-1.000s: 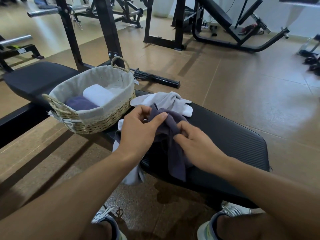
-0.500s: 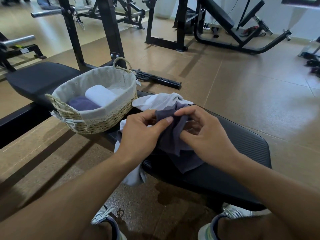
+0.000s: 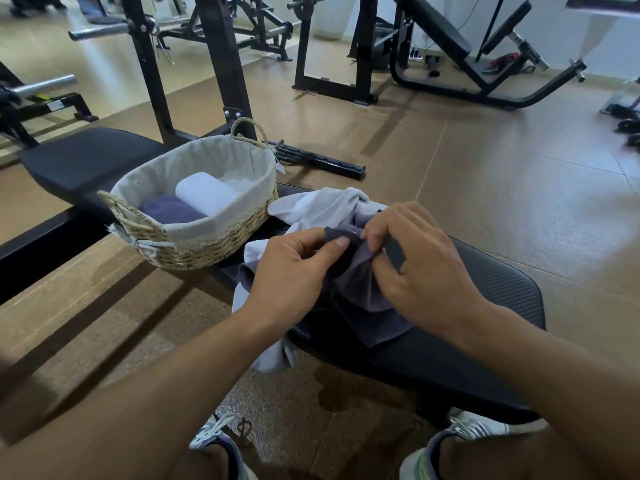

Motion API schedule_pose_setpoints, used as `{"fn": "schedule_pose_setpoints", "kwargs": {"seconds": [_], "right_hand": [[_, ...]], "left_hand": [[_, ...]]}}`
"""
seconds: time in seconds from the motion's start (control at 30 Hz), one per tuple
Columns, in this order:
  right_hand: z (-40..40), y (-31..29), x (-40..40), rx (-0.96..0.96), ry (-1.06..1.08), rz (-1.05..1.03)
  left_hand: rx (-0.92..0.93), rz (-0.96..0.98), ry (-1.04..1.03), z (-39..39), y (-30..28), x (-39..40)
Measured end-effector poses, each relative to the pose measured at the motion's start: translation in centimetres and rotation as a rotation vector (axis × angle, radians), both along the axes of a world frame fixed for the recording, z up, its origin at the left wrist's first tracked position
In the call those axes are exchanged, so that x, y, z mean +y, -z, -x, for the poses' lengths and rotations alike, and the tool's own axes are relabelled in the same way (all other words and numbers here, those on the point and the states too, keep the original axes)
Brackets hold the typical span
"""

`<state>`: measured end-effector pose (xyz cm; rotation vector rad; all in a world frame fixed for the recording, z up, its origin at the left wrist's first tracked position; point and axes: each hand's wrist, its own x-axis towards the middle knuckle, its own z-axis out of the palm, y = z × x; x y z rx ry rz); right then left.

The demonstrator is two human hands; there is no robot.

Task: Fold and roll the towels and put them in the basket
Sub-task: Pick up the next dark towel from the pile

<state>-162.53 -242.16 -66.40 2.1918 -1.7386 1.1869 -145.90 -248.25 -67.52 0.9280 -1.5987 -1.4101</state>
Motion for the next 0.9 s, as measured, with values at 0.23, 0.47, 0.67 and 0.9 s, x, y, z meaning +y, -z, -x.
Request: {"fn": "schedule_pose_setpoints", "kwargs": {"seconds": [0.23,0.47,0.67,0.9], "right_hand": [[0.59,0.33,-0.08,-0.007,-0.069,-0.233],[0.38,0.31,-0.10,-0.029,-0.013,-0.219],[0.38,0.35,-0.16,-0.098,-0.008,-0.223],[0.63,0.30,-0.28,-0.236,0.047,-0.184]], "left_hand": [[0.021,-0.043,-0.031,-0.08,0.23,-0.09],[-0.009,-0.027,0.006,-0.17,0.27,-0.09],[-0.001,-0.030,0.029,-0.12,-0.25,0.30],[0.031,-0.059,0.033,0.08,0.18,0.13]]}}
